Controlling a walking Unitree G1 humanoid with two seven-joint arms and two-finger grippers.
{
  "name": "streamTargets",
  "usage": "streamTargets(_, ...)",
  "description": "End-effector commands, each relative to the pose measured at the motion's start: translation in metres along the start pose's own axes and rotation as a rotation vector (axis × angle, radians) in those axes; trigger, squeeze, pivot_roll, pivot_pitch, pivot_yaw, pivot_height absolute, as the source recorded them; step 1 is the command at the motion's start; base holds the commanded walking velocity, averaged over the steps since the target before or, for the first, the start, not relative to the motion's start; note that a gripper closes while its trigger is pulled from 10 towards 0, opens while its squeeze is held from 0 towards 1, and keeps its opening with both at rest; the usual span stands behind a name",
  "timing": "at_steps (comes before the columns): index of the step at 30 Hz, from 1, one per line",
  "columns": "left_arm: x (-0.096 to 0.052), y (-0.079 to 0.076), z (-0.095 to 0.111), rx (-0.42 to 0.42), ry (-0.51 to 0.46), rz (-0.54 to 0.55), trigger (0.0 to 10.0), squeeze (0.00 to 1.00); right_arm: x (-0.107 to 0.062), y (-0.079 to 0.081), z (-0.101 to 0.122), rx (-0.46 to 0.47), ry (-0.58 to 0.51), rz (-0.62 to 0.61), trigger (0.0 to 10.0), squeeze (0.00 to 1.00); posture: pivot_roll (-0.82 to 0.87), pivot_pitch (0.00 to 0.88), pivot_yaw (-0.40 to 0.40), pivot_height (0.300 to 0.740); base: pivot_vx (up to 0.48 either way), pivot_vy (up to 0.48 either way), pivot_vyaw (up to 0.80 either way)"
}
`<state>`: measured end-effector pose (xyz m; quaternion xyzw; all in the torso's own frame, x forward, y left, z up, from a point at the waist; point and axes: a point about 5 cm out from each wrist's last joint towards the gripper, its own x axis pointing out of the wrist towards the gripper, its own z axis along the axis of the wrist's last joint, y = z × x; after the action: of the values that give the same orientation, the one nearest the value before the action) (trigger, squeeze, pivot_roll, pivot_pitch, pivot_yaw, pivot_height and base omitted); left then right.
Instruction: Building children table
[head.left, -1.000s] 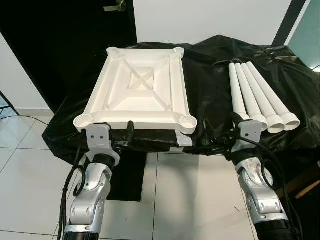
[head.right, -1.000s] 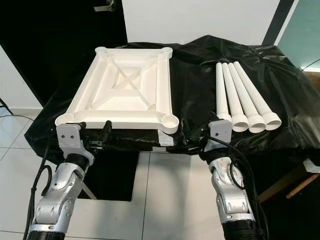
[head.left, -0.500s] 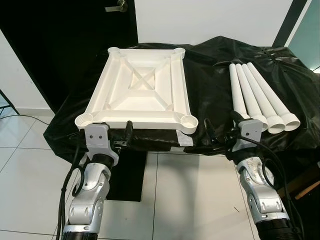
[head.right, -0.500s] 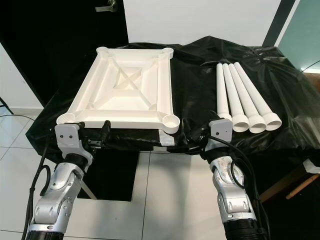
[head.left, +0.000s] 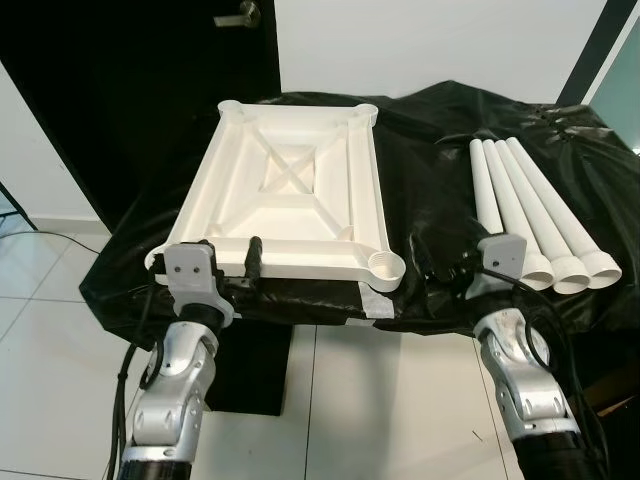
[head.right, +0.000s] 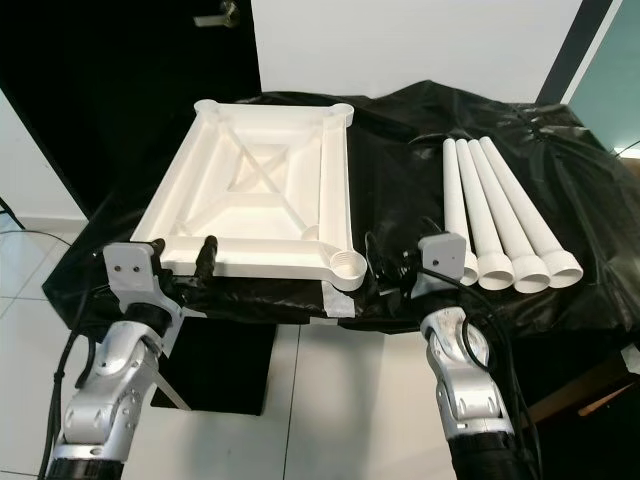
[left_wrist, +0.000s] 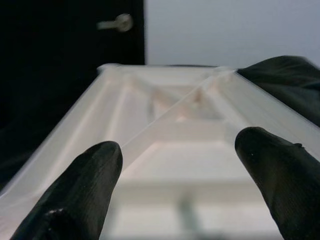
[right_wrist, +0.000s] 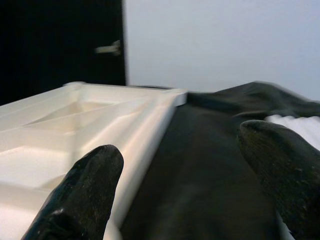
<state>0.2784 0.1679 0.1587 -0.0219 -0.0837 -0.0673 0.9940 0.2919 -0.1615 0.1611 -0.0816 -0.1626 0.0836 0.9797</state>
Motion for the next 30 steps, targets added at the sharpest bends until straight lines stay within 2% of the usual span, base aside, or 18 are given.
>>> streamTargets(1, 0.0024, -0.0105, 0.0025, -0.019, -0.008, -0.057, 10.0, 0.0, -0.0037, -0.0072, -0.0025, -0.007, 0.012, -0.018, 10.0, 0.0, 0.06, 0.0, -0.033, 0.74, 0.281, 0.0, 0.0)
streamTargets(26, 0.0029, -0.0066, 0.0054, -0.026, -0.013, -0.046, 10.0, 0.0, -0.0022, -0.0056, -0.0027, -0.012, 0.011, -0.015, 10.0, 0.0, 0.06, 0.0, -0.029, 0.74, 0.275, 0.0, 0.0)
streamTargets(30, 0.0034, -0.0057, 0.007, -0.022, -0.027, -0.03, 10.0, 0.0, -0.0022, -0.0058, -0.0025, -0.012, 0.011, -0.016, 10.0, 0.0, 0.06, 0.0, -0.029, 0.74, 0.0, 0.0, 0.0)
